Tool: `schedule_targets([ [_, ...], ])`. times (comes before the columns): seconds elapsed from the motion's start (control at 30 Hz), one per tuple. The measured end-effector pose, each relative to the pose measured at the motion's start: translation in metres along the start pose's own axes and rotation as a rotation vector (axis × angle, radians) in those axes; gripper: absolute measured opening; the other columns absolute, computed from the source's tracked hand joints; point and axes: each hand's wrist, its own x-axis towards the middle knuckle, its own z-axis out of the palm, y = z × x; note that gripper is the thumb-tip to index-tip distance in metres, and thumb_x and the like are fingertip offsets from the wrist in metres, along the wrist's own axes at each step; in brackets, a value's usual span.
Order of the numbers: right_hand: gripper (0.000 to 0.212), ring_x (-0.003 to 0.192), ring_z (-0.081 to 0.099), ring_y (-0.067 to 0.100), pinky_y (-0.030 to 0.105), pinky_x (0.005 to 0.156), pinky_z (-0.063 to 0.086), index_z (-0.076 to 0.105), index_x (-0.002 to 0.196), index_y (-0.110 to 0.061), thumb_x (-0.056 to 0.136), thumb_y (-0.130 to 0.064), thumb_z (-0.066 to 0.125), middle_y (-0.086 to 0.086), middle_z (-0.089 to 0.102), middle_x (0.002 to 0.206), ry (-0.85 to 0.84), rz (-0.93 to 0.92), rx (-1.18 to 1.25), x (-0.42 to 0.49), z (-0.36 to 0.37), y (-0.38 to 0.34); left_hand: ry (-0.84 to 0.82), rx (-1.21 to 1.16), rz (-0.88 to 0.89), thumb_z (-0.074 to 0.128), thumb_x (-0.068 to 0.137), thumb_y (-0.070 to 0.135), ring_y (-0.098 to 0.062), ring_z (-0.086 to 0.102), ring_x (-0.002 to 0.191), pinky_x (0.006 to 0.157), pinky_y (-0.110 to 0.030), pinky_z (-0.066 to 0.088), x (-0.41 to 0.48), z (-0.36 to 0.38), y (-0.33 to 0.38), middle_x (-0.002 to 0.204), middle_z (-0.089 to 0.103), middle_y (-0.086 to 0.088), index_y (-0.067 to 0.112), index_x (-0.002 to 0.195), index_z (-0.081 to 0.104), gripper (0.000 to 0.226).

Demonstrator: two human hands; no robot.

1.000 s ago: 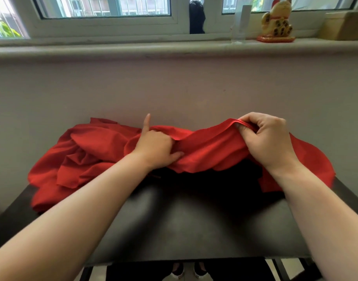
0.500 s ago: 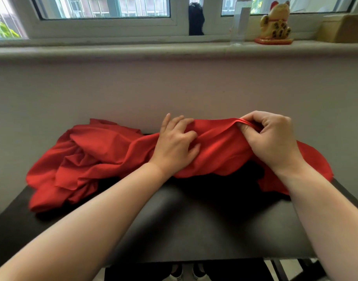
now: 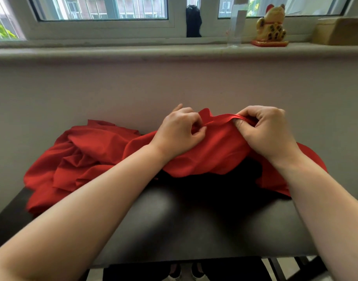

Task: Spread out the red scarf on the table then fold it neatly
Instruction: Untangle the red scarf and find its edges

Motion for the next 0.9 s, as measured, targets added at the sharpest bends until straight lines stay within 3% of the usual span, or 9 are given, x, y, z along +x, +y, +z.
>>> schedule_targets([
  [0.1, 0.010, 0.069, 0.066, 0.016, 0.032, 0.068, 0.052, 0.074, 0.079, -0.019, 0.081, -0.025, 0.066, -0.001, 0.071, 0.069, 0.009, 0.009, -0.024, 0.001, 0.001, -0.001, -0.041, 0.054, 0.017, 0.071, 0.075, 0.039, -0.019, 0.058, 0.084, 0.096, -0.028, 0.040, -0.002, 0.000, 0.006, 0.085, 0.062, -0.004, 0.011, 0.084, 0.066, 0.030],
  [0.3, 0.019, 0.070, 0.065, 0.021, 0.031, 0.069, 0.050, 0.074, 0.078, -0.016, 0.079, -0.030, 0.061, 0.002, 0.071, 0.070, 0.081, 0.063, -0.072, 0.004, -0.002, 0.000, 0.023, 0.231, -0.033, 0.066, 0.078, 0.031, -0.027, 0.062, 0.076, 0.111, -0.033, 0.030, -0.006, 0.000, -0.006, 0.077, 0.061, -0.009, 0.006, 0.072, 0.062, 0.026],
  [0.43, 0.015, 0.069, 0.064, 0.020, 0.029, 0.068, 0.048, 0.073, 0.077, -0.016, 0.080, -0.026, 0.063, 0.002, 0.070, 0.069, 0.071, 0.065, -0.077, 0.002, 0.000, -0.003, 0.011, 0.213, -0.052, 0.063, 0.079, 0.043, -0.024, 0.062, 0.074, 0.099, -0.032, 0.043, -0.017, -0.001, -0.015, 0.073, 0.062, -0.006, 0.009, 0.071, 0.059, 0.035],
  [0.5, 0.014, 0.069, 0.064, 0.020, 0.028, 0.067, 0.048, 0.073, 0.076, -0.016, 0.080, -0.026, 0.064, 0.002, 0.070, 0.068, 0.071, 0.060, -0.076, 0.002, 0.001, -0.005, 0.042, 0.165, -0.030, 0.058, 0.076, 0.053, -0.022, 0.058, 0.074, 0.077, -0.030, 0.048, -0.017, -0.004, -0.007, 0.077, 0.060, -0.003, 0.011, 0.079, 0.053, 0.043],
  [0.53, 0.015, 0.068, 0.064, 0.019, 0.028, 0.067, 0.048, 0.073, 0.076, -0.016, 0.080, -0.026, 0.063, 0.001, 0.069, 0.068, 0.068, 0.056, -0.074, 0.002, 0.001, -0.007, 0.059, 0.123, -0.003, 0.058, 0.074, 0.055, -0.021, 0.057, 0.076, 0.075, -0.030, 0.046, -0.014, -0.005, -0.001, 0.082, 0.059, -0.003, 0.011, 0.085, 0.052, 0.046],
  [0.63, 0.015, 0.067, 0.064, 0.019, 0.030, 0.066, 0.049, 0.072, 0.075, -0.016, 0.080, -0.027, 0.063, 0.001, 0.069, 0.066, 0.056, 0.043, -0.066, 0.003, 0.001, -0.010, 0.040, 0.078, 0.071, 0.060, 0.072, 0.051, -0.023, 0.060, 0.094, 0.092, -0.035, 0.044, 0.000, 0.002, 0.017, 0.101, 0.061, -0.006, 0.010, 0.110, 0.052, 0.057],
  [0.7, 0.014, 0.065, 0.063, 0.018, 0.029, 0.065, 0.049, 0.073, 0.076, -0.016, 0.079, -0.027, 0.064, 0.001, 0.069, 0.066, 0.057, 0.033, -0.070, 0.002, 0.000, -0.010, 0.011, 0.098, 0.069, 0.056, 0.074, 0.040, -0.026, 0.061, 0.094, 0.097, -0.037, 0.040, 0.008, 0.009, 0.026, 0.099, 0.064, -0.006, 0.011, 0.111, 0.055, 0.047],
  [0.83, 0.013, 0.065, 0.064, 0.017, 0.029, 0.065, 0.050, 0.073, 0.077, -0.017, 0.079, -0.026, 0.064, 0.000, 0.070, 0.067, 0.054, 0.034, -0.084, 0.001, -0.006, -0.007, 0.032, 0.058, -0.012, 0.047, 0.077, 0.023, -0.029, 0.060, 0.080, 0.069, -0.033, 0.042, 0.013, 0.012, 0.030, 0.082, 0.065, -0.008, 0.008, 0.084, 0.061, 0.022],
  [0.9, 0.013, 0.065, 0.065, 0.018, 0.031, 0.067, 0.052, 0.073, 0.080, -0.018, 0.078, -0.024, 0.063, -0.001, 0.070, 0.066, 0.044, 0.042, -0.084, 0.001, -0.007, -0.005, 0.049, 0.073, -0.026, 0.048, 0.081, 0.020, -0.030, 0.060, 0.080, 0.067, -0.034, 0.042, 0.014, 0.010, 0.027, 0.082, 0.066, -0.009, 0.008, 0.084, 0.061, 0.018],
])
